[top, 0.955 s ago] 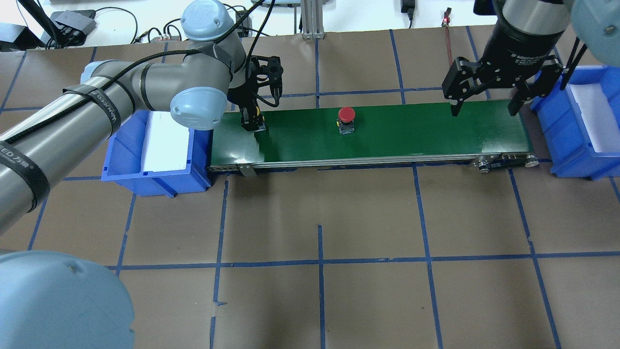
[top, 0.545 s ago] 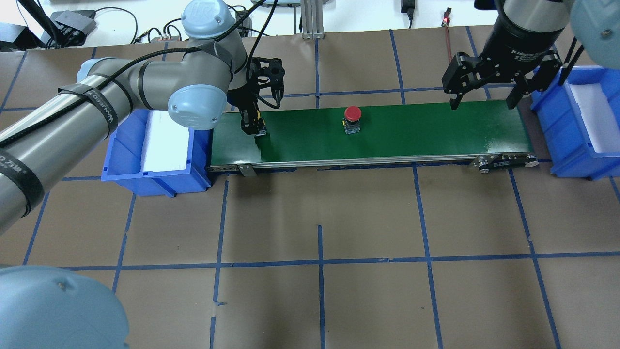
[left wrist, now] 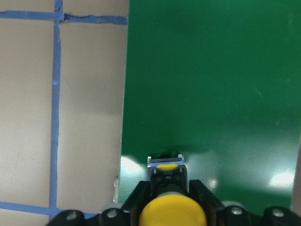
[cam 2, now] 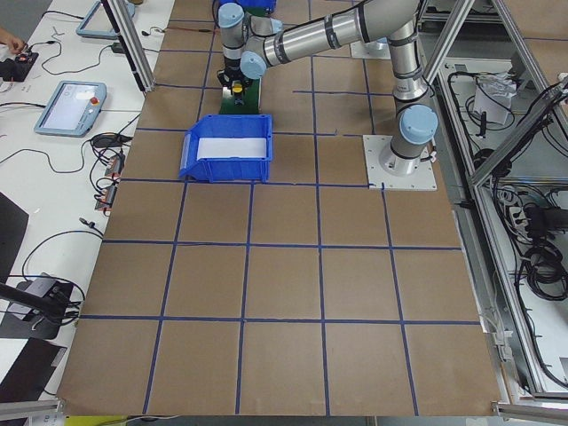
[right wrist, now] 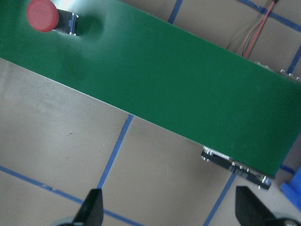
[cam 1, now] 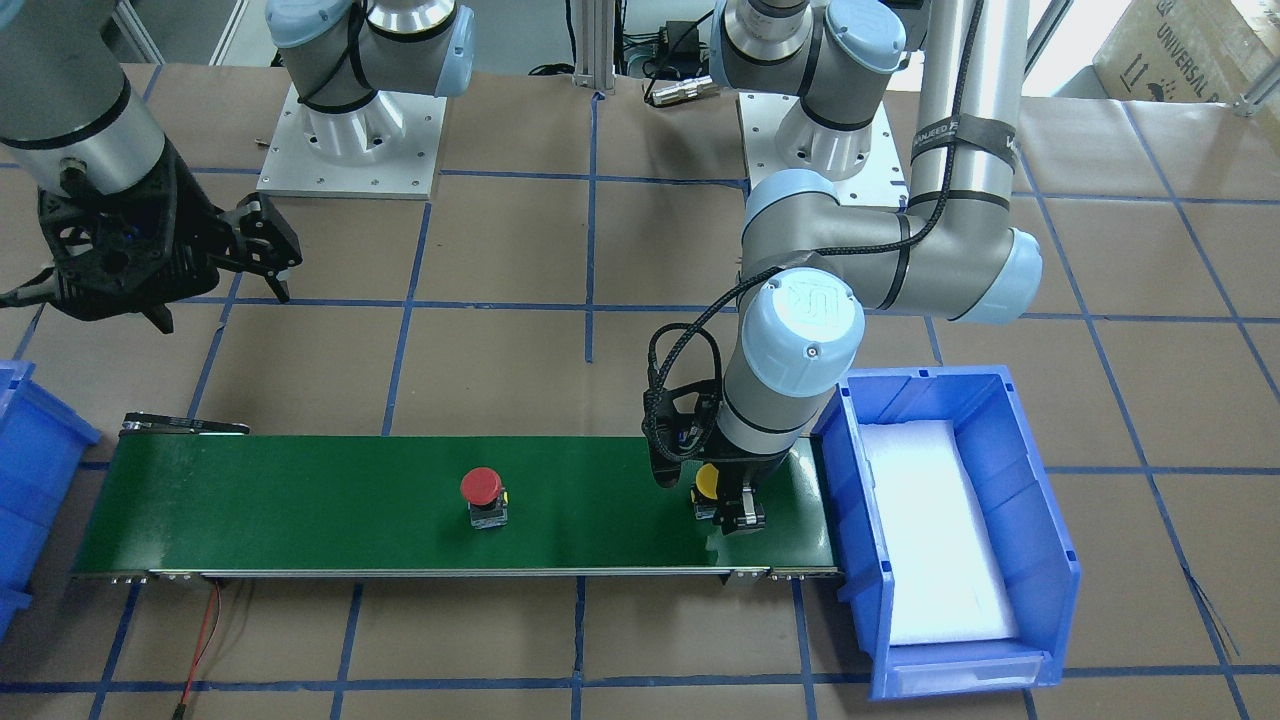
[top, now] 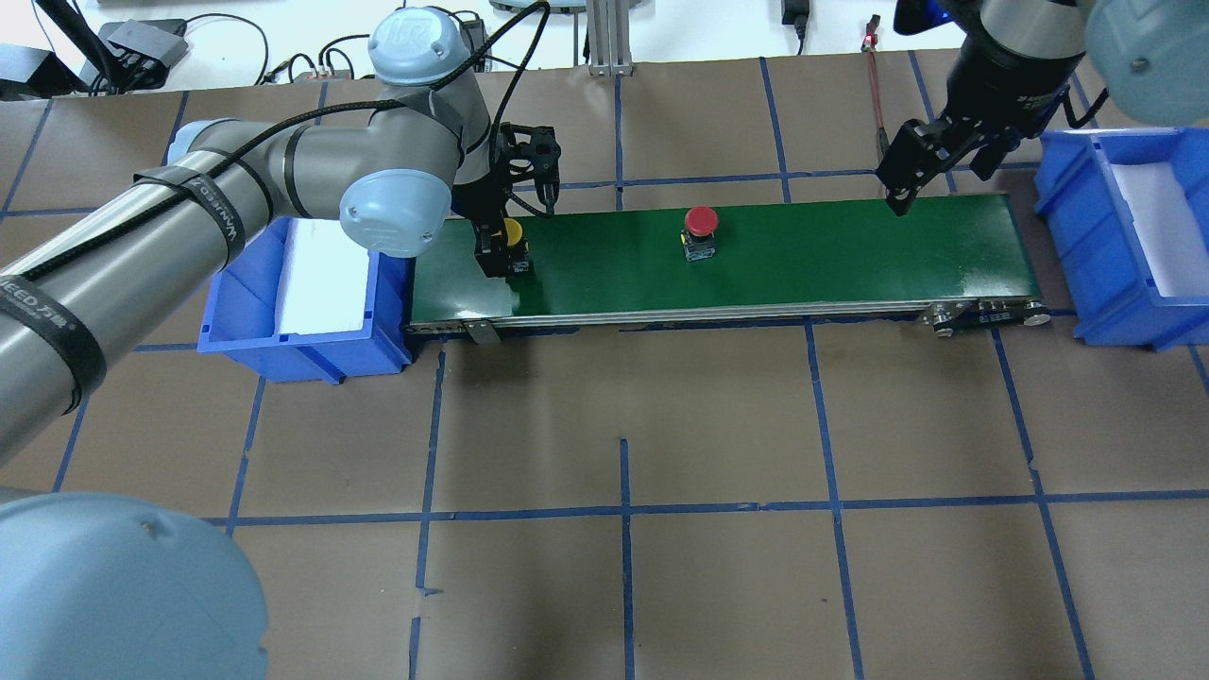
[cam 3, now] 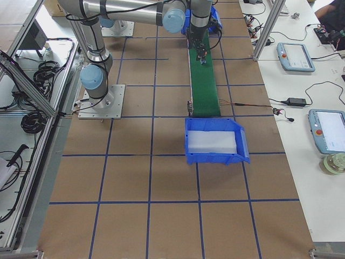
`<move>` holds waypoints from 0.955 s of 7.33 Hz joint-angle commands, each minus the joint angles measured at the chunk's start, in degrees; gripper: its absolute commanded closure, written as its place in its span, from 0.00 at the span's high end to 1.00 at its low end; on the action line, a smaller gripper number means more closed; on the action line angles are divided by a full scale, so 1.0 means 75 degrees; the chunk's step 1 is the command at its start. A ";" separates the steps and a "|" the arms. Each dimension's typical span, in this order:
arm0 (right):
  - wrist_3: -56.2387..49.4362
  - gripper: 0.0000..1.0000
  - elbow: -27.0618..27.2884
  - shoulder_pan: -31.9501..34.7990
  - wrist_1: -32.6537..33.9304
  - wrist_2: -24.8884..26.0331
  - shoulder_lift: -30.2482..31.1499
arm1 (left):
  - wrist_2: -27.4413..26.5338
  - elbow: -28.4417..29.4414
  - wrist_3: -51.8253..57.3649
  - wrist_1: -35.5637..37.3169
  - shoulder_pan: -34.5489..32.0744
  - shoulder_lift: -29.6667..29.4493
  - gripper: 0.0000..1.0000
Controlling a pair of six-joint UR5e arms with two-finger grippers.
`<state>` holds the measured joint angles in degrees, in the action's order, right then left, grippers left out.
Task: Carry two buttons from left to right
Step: 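Release the yellow button on the belt and raise the left gripper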
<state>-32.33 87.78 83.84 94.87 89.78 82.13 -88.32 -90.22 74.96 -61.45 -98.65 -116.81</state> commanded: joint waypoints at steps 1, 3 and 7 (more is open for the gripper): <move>-0.2204 1.00 0.0050 0.0024 0.1722 -0.0123 -0.0915 | 0.0057 0.0134 -0.0104 -0.0009 -0.0018 0.0209 1.00; -0.4851 0.99 -0.0032 0.0013 0.1835 -0.0089 -0.1177 | -0.0012 -0.0238 -0.0939 -0.0114 0.0191 0.1038 1.00; -0.7440 1.00 0.0073 0.0025 0.1718 -0.0041 -0.1481 | -0.0024 -0.0336 -0.3611 -0.2612 0.1517 0.3241 1.00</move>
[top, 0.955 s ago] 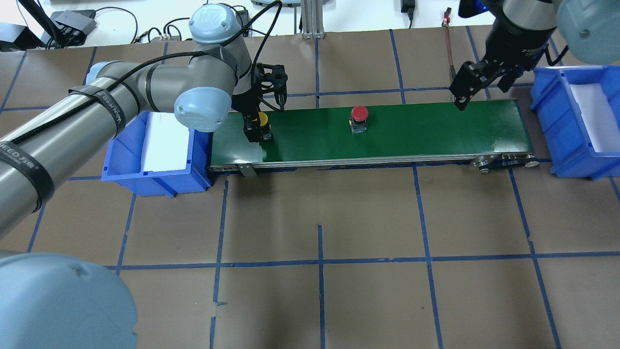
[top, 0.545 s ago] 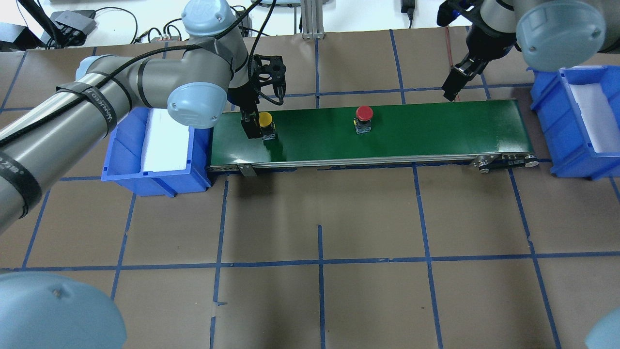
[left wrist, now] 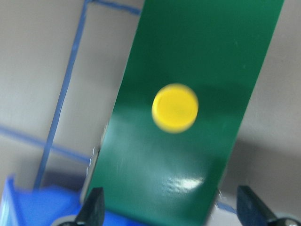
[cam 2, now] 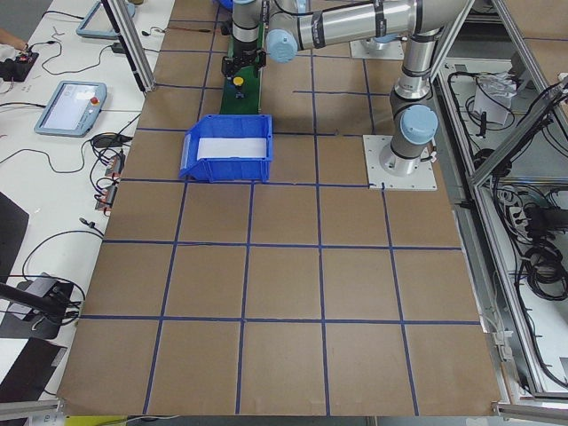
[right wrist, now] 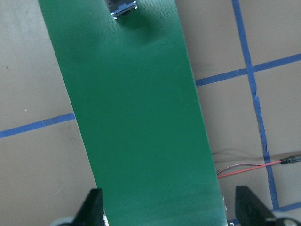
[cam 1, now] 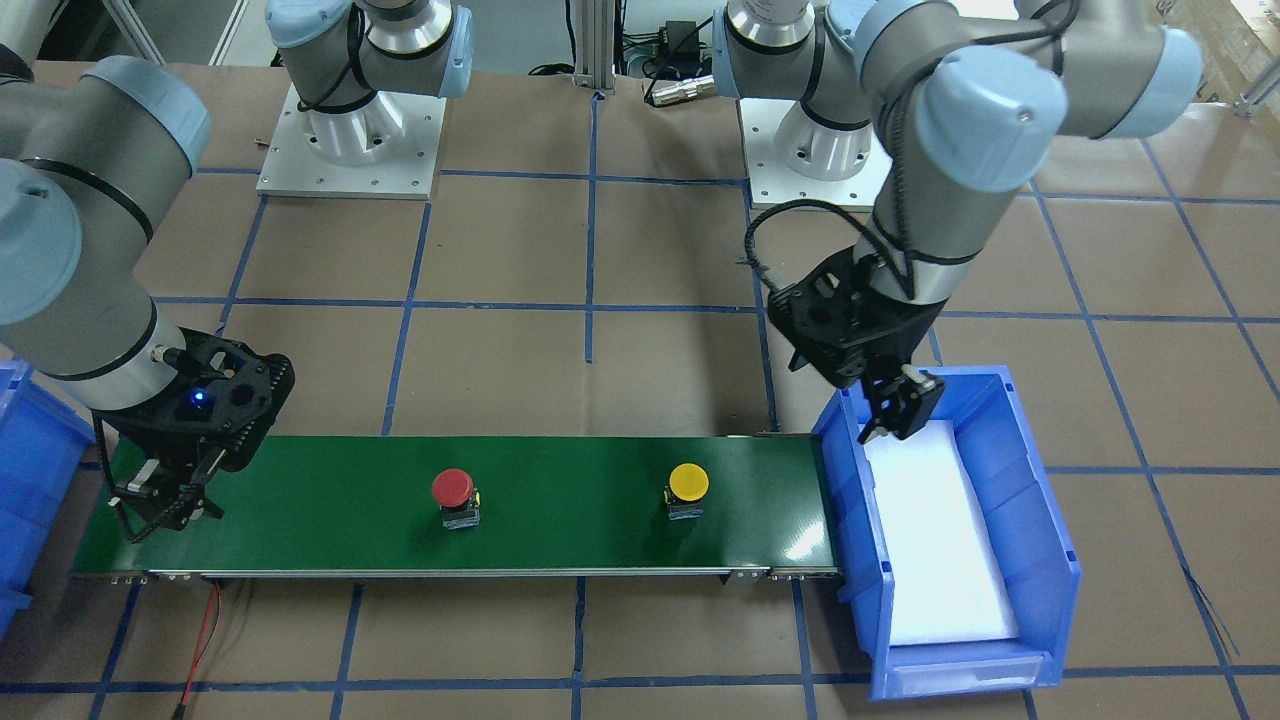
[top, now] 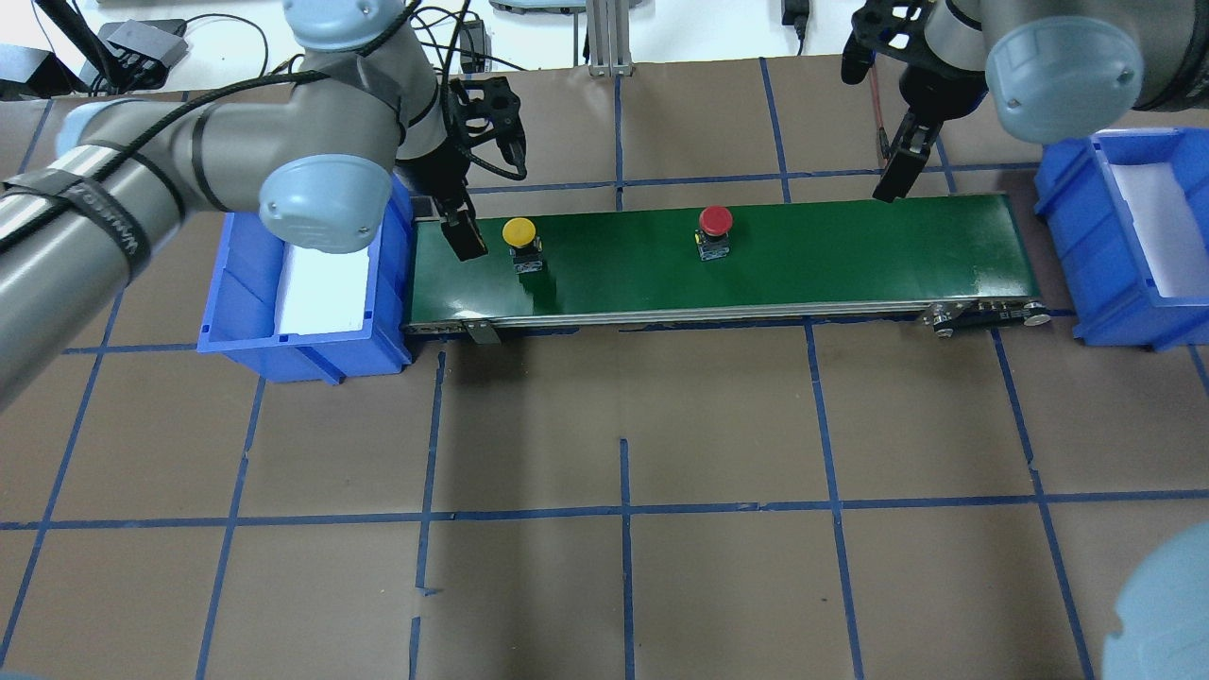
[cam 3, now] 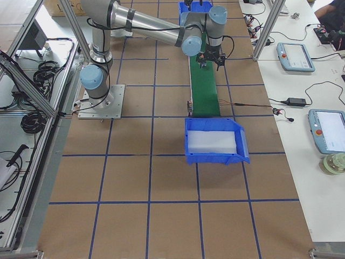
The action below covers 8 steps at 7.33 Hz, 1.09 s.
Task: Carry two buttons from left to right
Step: 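Release the yellow button on the belt and raise the left gripper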
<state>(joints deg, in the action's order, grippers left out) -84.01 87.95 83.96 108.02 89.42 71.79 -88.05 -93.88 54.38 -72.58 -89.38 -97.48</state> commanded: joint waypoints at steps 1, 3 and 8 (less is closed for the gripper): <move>-0.1341 1.00 -0.0019 -0.0050 0.0081 -0.0005 -0.0335 | -0.0143 0.0444 -0.2279 -0.1986 0.0177 0.1133 1.00; -0.1279 1.00 -0.0043 -0.0074 0.0082 0.0019 -0.0396 | -0.0683 0.0786 -0.5298 -0.2767 0.0257 0.1499 1.00; -0.1606 1.00 0.0389 -0.0297 0.0000 0.0030 -0.0163 | -0.0438 0.0868 -0.7156 -0.2736 0.0281 0.0998 1.00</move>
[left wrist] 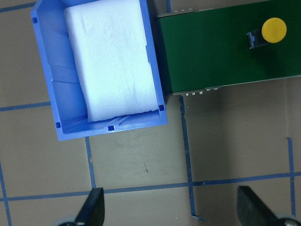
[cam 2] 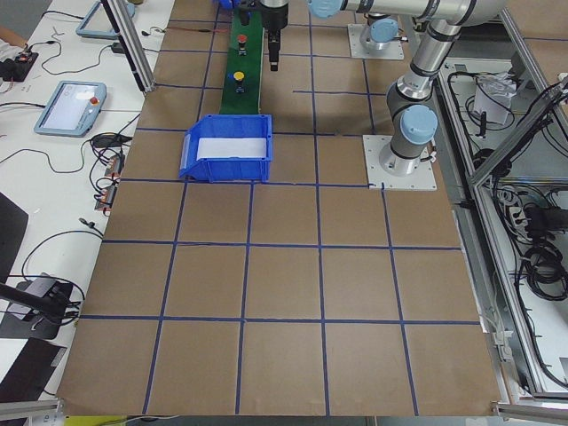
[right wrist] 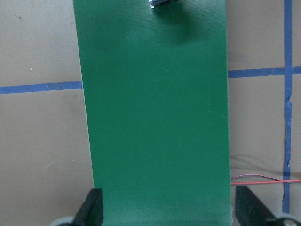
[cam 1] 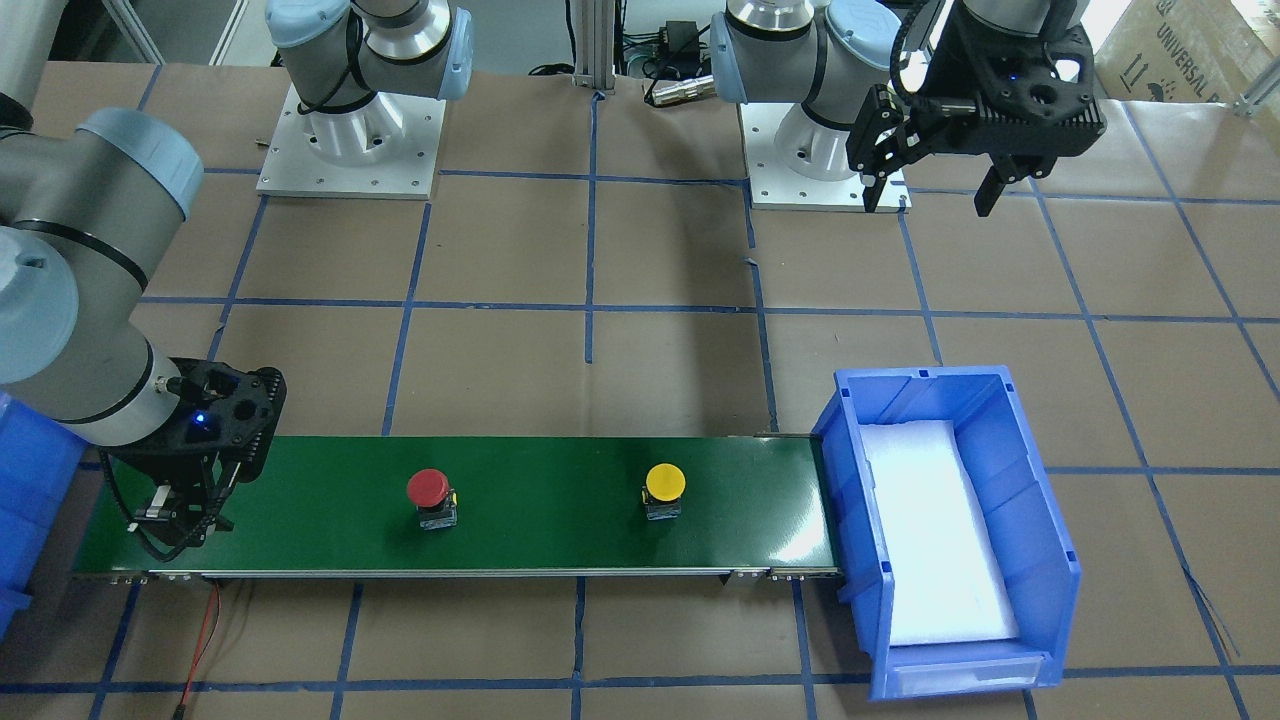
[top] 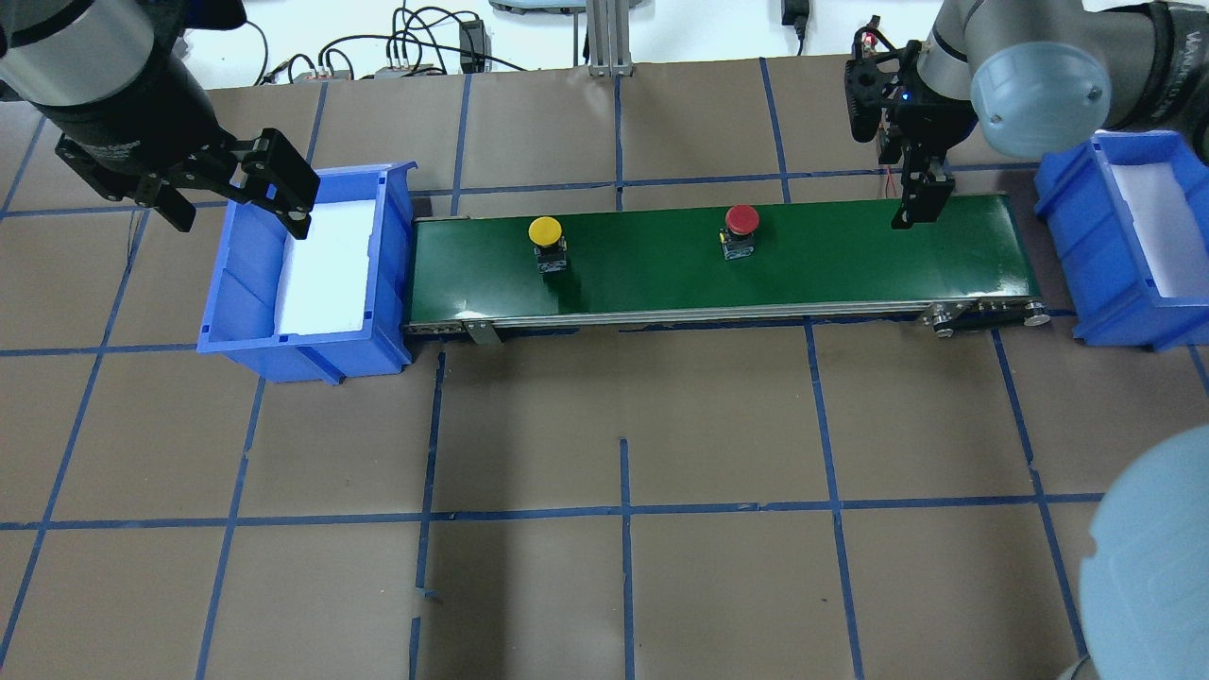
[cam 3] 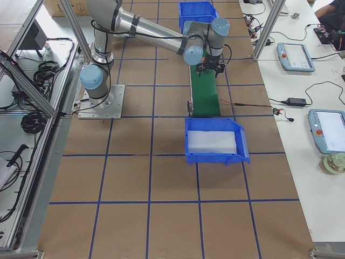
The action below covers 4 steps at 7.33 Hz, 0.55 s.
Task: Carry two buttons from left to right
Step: 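Hold the right gripper above the belt as the red button approaches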
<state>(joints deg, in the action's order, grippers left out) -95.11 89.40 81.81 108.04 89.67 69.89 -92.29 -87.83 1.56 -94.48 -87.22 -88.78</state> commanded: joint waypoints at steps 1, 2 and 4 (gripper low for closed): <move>-0.0058 1.00 0.0672 0.0037 0.0322 -0.0038 0.0369 | 0.0153 -0.0007 -0.0091 0.0315 0.0028 -0.0070 1.00; -0.0022 1.00 0.1060 0.0050 0.1242 -0.0003 0.0372 | 0.0235 0.0061 -0.0079 0.0316 0.0272 -0.0127 1.00; -0.0208 1.00 0.1088 0.0038 0.1380 -0.0026 0.0407 | 0.0329 0.0214 -0.0055 -0.0079 0.0228 -0.0212 1.00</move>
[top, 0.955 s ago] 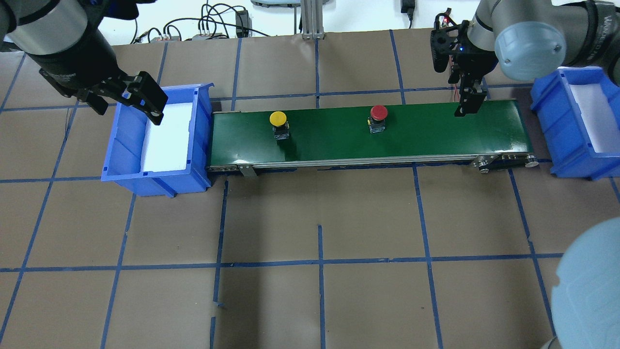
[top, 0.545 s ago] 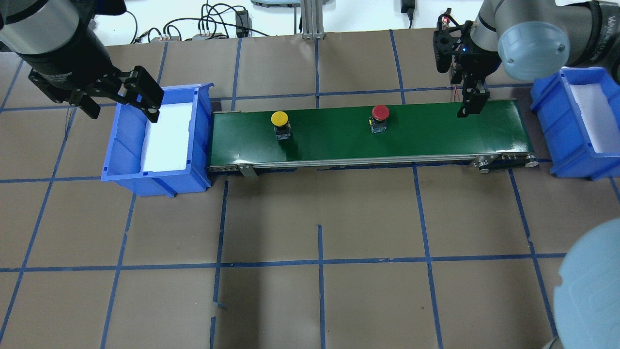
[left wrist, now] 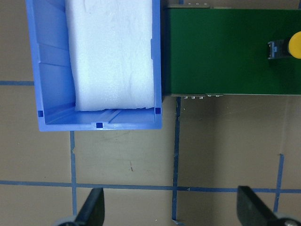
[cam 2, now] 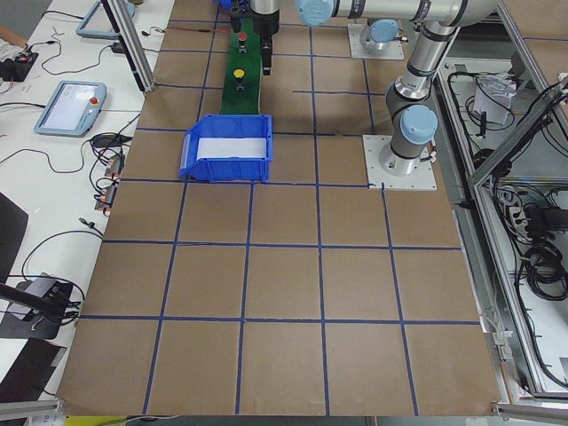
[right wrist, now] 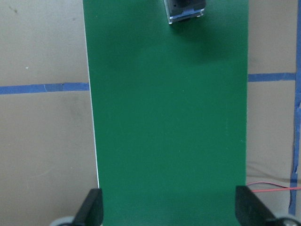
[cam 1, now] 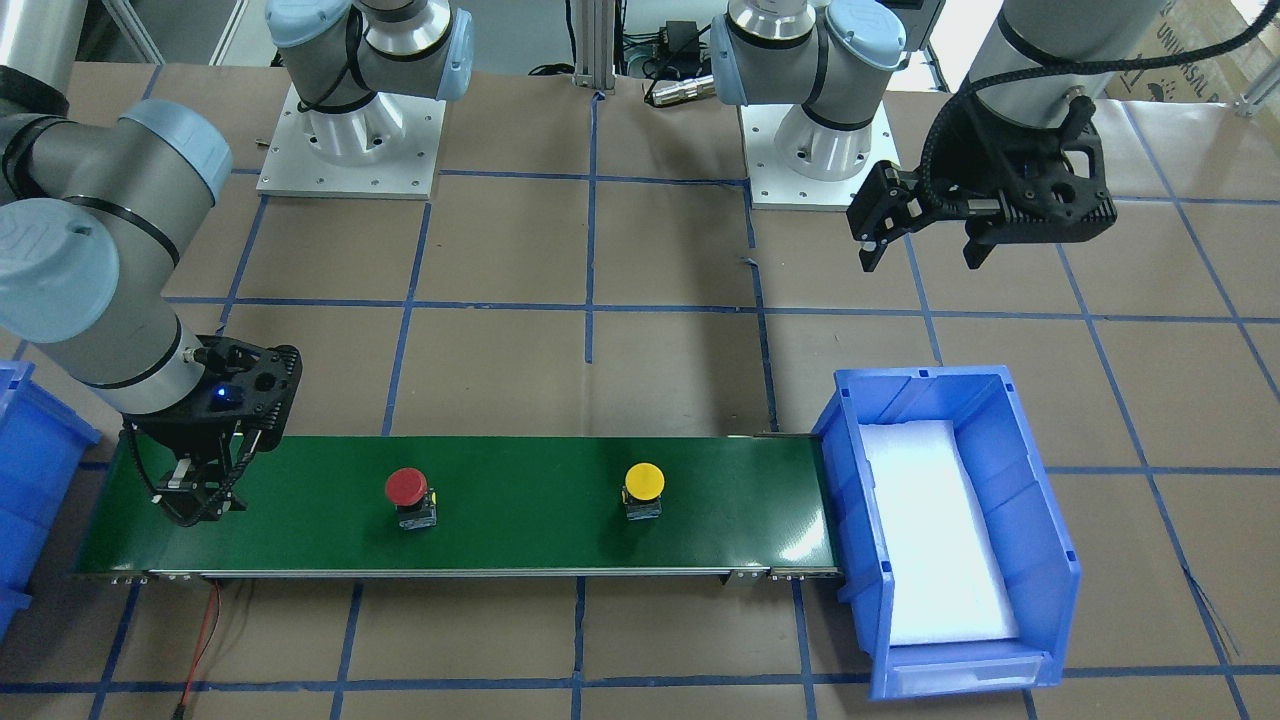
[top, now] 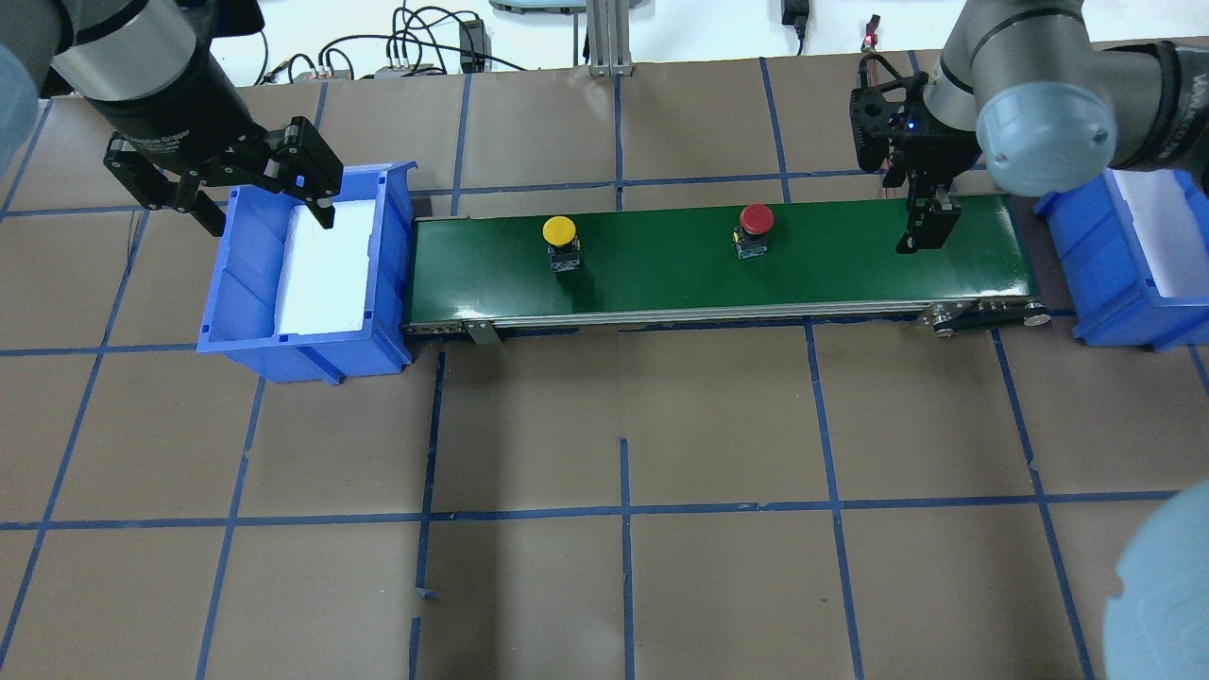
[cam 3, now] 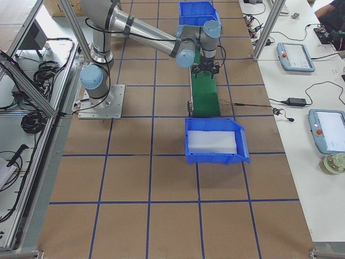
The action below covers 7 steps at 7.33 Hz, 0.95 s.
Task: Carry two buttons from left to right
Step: 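Hold the right gripper above the belt as the red button approaches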
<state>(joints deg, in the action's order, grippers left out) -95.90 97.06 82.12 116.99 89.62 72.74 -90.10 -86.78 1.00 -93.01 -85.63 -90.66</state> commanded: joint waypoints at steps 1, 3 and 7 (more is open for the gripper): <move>-0.0104 1.00 0.0055 -0.0004 0.0187 0.0004 0.0040 | 0.0002 0.0063 0.0008 -0.0313 0.0003 -0.0005 1.00; -0.0046 1.00 0.0090 0.0019 0.0210 0.0004 0.0040 | -0.0128 0.0098 -0.0062 -0.0430 0.0015 0.0041 1.00; -0.0022 1.00 0.0207 0.0019 0.0210 -0.0078 -0.0042 | -0.0116 -0.0136 -0.0660 -0.0338 0.0015 0.0169 1.00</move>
<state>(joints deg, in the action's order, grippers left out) -96.20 98.51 82.26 118.52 89.31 72.58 -90.88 -87.26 -3.68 -95.80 -85.54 -90.09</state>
